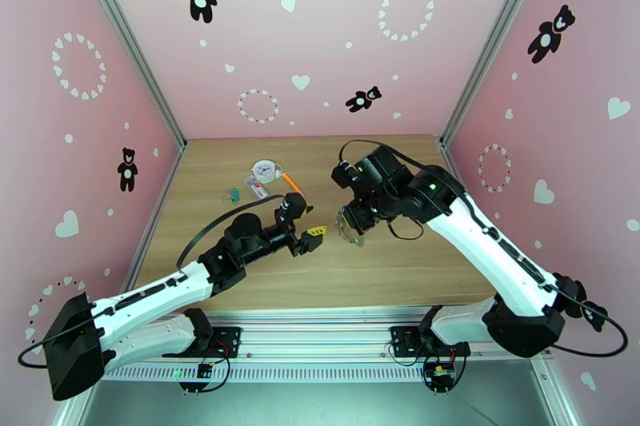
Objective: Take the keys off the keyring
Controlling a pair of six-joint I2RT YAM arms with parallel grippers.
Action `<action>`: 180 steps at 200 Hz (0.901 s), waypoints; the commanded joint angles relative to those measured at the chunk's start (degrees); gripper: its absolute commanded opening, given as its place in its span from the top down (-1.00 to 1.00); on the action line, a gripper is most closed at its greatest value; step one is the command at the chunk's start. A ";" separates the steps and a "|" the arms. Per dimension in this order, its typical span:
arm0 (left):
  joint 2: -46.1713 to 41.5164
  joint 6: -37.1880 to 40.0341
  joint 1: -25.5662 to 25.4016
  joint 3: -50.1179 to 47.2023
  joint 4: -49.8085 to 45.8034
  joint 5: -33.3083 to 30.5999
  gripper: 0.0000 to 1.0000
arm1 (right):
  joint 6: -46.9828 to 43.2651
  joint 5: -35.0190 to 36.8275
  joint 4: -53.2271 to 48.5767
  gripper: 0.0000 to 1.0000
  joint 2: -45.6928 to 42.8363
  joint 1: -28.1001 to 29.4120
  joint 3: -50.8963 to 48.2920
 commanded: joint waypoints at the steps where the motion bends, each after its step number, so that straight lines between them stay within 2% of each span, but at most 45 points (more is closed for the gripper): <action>1: 2.47 0.99 -0.75 -0.55 7.61 2.17 -0.45 | 0.65 -0.62 -5.90 1.00 2.52 0.51 4.29; 42: 4.26 2.80 -0.80 -1.11 9.89 2.51 -0.49 | 0.45 -3.01 -5.37 1.00 3.87 0.55 5.08; 75: 5.57 3.25 -0.80 -0.29 9.91 2.34 -0.44 | 0.25 -4.99 -4.74 1.00 4.45 0.55 5.43; 92: 6.12 3.10 -0.73 -0.05 10.16 3.29 -0.38 | 0.62 -5.87 -4.49 1.00 4.16 0.51 5.34; 164: 9.98 4.00 -0.85 2.62 10.88 10.16 -0.42 | -0.24 -6.61 -5.24 1.00 2.55 0.66 4.91; 180: 10.91 3.51 -0.78 3.42 11.14 8.77 -0.42 | -0.43 -6.83 -5.19 1.00 2.55 0.69 4.78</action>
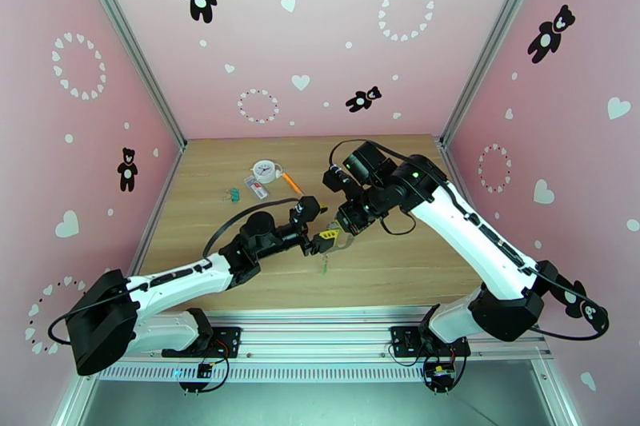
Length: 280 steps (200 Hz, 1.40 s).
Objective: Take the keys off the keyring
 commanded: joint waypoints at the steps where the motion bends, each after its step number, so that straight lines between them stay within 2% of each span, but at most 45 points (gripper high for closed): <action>1: 1.37 0.61 -0.33 2.21 1.52 1.48 -0.42 | -0.41 -1.17 -1.33 1.00 -1.23 0.45 1.17; 50: 2.91 1.11 -0.38 1.73 3.66 -4.53 -0.34 | -0.89 -1.27 -1.39 1.00 -1.13 0.42 1.50; 135: -0.60 2.23 -0.37 -1.49 2.86 -5.67 -0.13 | -0.10 -0.56 -2.68 1.00 -0.29 0.42 3.42; 191: -1.67 2.72 -0.64 -1.49 2.29 -4.86 -0.07 | 0.85 -0.70 -2.87 1.00 0.32 0.42 3.91; 214: -2.10 2.58 -1.49 -0.92 2.17 -3.44 -0.09 | 1.35 -0.29 -2.87 1.00 0.51 0.41 4.29; 255: 0.60 4.03 -3.48 1.04 2.21 -2.78 -0.32 | 1.89 -0.62 -2.88 1.00 0.57 0.47 4.38; 280: 1.82 3.05 -3.85 1.54 5.07 -6.05 -0.33 | 2.01 -0.23 -3.17 1.00 0.75 0.50 4.53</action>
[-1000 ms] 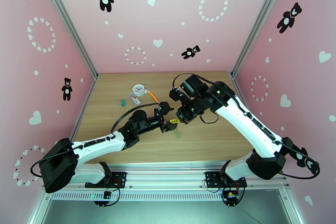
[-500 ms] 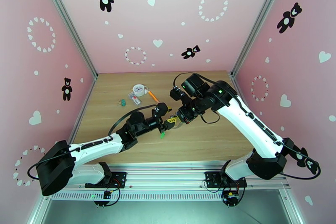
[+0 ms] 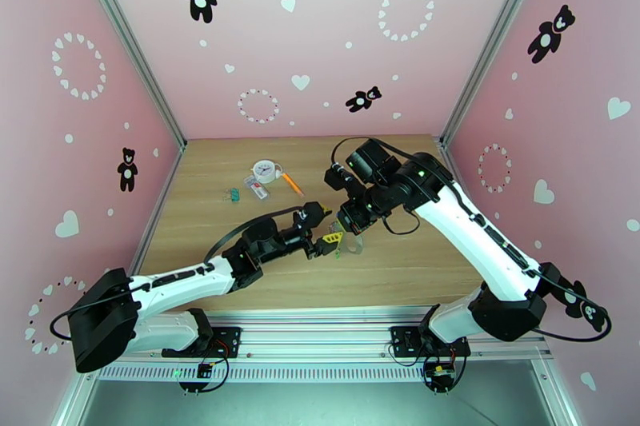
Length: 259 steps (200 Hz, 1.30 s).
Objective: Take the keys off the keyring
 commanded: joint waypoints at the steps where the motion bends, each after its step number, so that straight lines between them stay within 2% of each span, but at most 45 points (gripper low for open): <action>1: 1.46 0.00 -0.49 1.87 2.88 -2.05 -0.33 | 0.56 0.37 -0.99 1.00 0.62 0.46 1.86; 26: 2.42 -0.61 -0.48 2.27 4.26 -6.70 -0.27 | 0.52 0.38 -1.08 1.00 0.55 0.42 1.79; 46: 2.24 -0.28 -0.51 1.67 5.62 -7.39 -0.24 | 0.39 0.88 -1.52 1.00 0.45 0.44 1.94; 145: -2.02 1.41 -0.48 -0.04 2.87 -5.41 0.06 | 0.78 2.19 -2.22 1.00 0.81 0.43 3.33; 216: -1.61 1.81 -0.48 1.45 0.04 -4.39 0.42 | 2.28 1.53 -1.10 1.00 0.74 0.44 3.07; 259: -0.79 1.14 -0.51 3.20 -1.36 -2.87 0.44 | 2.65 1.39 -0.43 1.00 0.57 0.39 2.71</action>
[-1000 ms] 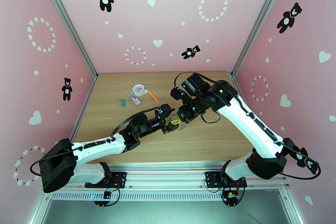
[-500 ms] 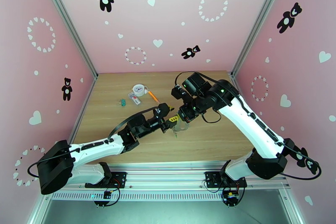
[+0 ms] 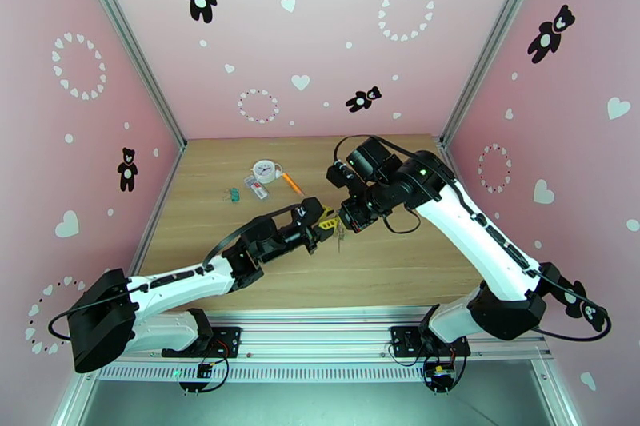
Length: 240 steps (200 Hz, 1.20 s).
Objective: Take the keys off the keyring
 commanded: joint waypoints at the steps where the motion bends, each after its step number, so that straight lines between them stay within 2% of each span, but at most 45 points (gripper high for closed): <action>1: 0.43 -0.10 -0.25 2.49 -1.66 1.77 0.43 | 1.00 -0.27 0.45 1.00 0.09 0.38 1.05; 80: 2.37 -1.37 -0.25 5.31 -3.30 -0.33 0.51 | 1.50 -0.04 2.19 1.00 -1.53 0.40 -0.75; 119: 3.01 -1.17 -0.17 6.25 -4.45 -0.67 0.66 | 1.28 0.83 2.24 1.00 -2.54 0.36 -1.20; 136: 3.00 -0.53 -0.25 6.25 -4.54 -0.06 0.80 | 1.18 1.56 2.16 1.00 -3.11 0.36 -1.27; 180: 1.98 2.81 -0.25 6.21 -5.27 0.68 1.00 | 1.40 2.70 2.46 1.00 -4.57 -0.73 -1.68; 208: 0.41 5.47 -0.08 5.84 -6.46 1.05 1.00 | 1.74 -0.99 4.25 1.00 -6.47 -3.48 -4.36; 240: -1.92 5.83 2.12 4.67 -5.68 6.11 1.00 | 1.51 -6.33 7.52 0.89 -9.22 -7.46 -8.98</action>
